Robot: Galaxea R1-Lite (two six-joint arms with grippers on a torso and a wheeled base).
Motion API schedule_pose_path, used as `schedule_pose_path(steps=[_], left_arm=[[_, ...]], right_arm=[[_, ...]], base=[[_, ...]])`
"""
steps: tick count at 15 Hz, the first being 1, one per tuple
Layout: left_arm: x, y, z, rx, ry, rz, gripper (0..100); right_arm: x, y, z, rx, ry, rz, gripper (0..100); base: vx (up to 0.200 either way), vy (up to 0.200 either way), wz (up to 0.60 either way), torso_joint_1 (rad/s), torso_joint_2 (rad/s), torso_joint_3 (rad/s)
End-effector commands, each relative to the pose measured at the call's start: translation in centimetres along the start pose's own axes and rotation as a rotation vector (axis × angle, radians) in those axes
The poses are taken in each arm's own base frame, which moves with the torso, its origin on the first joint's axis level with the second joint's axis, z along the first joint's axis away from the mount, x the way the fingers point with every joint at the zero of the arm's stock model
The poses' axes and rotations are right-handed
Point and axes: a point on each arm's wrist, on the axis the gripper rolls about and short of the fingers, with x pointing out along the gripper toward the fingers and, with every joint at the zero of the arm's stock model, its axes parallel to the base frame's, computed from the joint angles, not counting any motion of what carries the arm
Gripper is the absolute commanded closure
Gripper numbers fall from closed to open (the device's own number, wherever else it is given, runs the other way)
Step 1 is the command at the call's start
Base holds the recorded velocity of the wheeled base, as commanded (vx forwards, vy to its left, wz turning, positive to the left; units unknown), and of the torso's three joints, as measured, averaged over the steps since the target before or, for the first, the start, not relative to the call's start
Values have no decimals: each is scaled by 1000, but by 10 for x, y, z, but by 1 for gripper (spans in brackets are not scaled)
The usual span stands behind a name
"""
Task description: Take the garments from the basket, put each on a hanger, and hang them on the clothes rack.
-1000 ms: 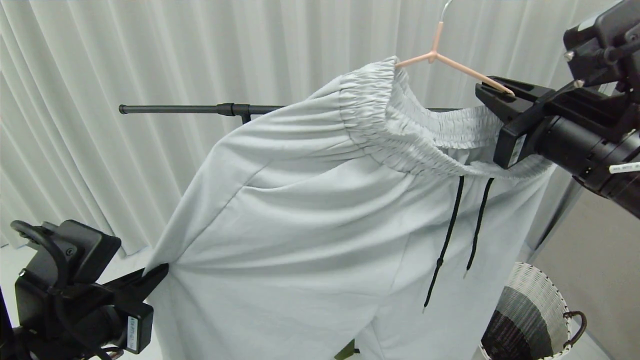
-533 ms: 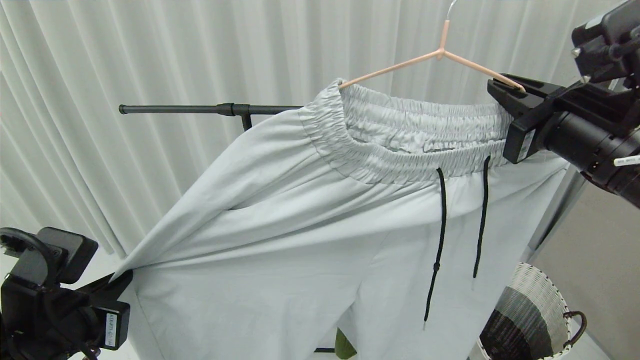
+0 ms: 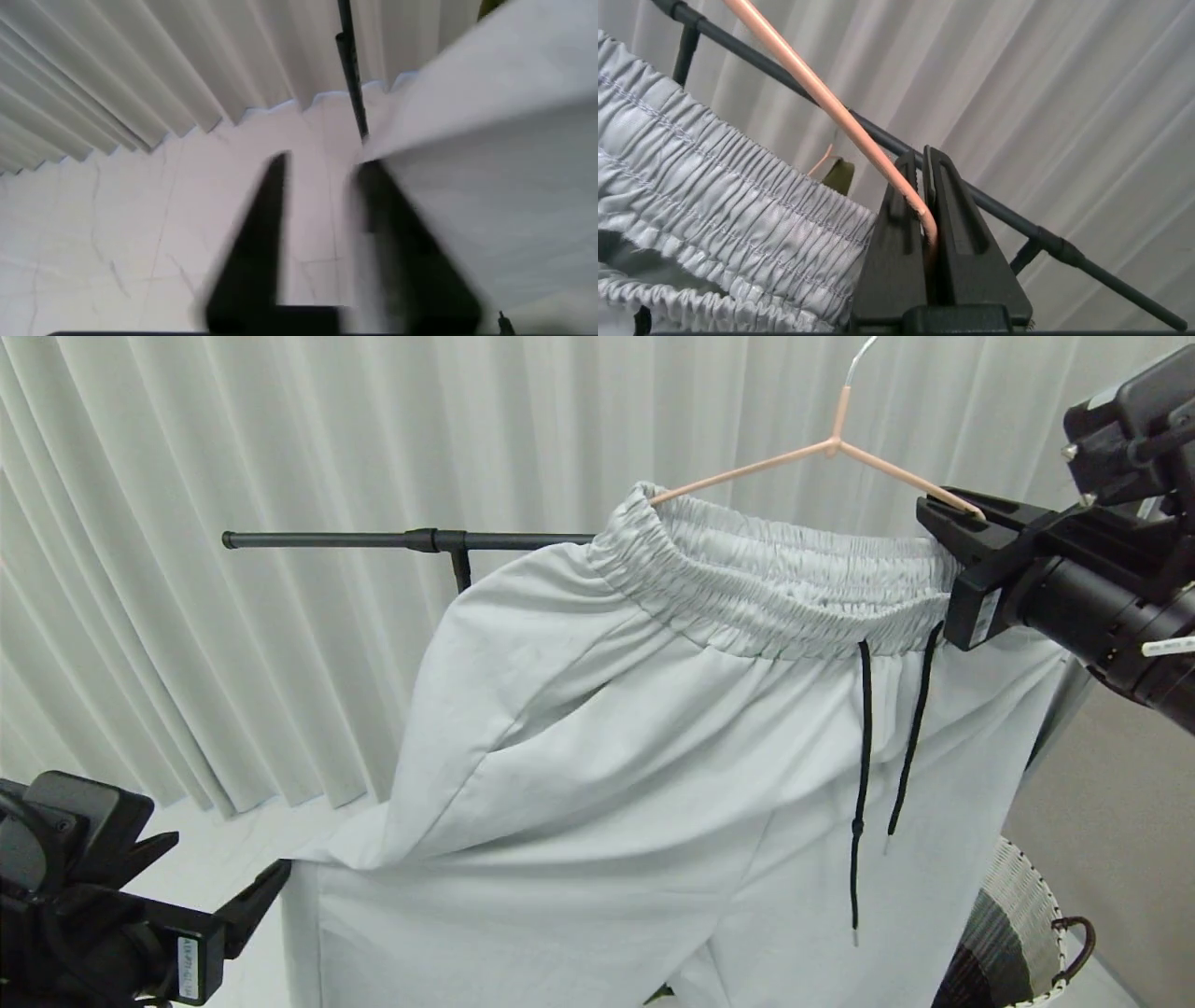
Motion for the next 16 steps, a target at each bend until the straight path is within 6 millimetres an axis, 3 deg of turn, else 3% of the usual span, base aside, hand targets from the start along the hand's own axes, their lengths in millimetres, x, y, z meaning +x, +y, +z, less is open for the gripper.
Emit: schedule_pose_path(steps=[1,5,9,16], left_arm=[[-12,-1,-1,-8,-66,-57,0],[-25,2,-6,-13,-126,-86,0],[-26,3,1,-20,-150,-82,0],[-26,4,6,-23,-161,-79,0]], right_arm=[[1,-5,-4,-12,28,-11,100],[-17,-23,-12,-7,235,16,100],[-38,-31,-21,100,439,32,100],[-47,-28,-30,242,548,30,100]], base=[[0,0,0,0,0,0],[0,0,0,0,0,0],[0,0,0,0,0,0],[0,0,0,0,0,0]])
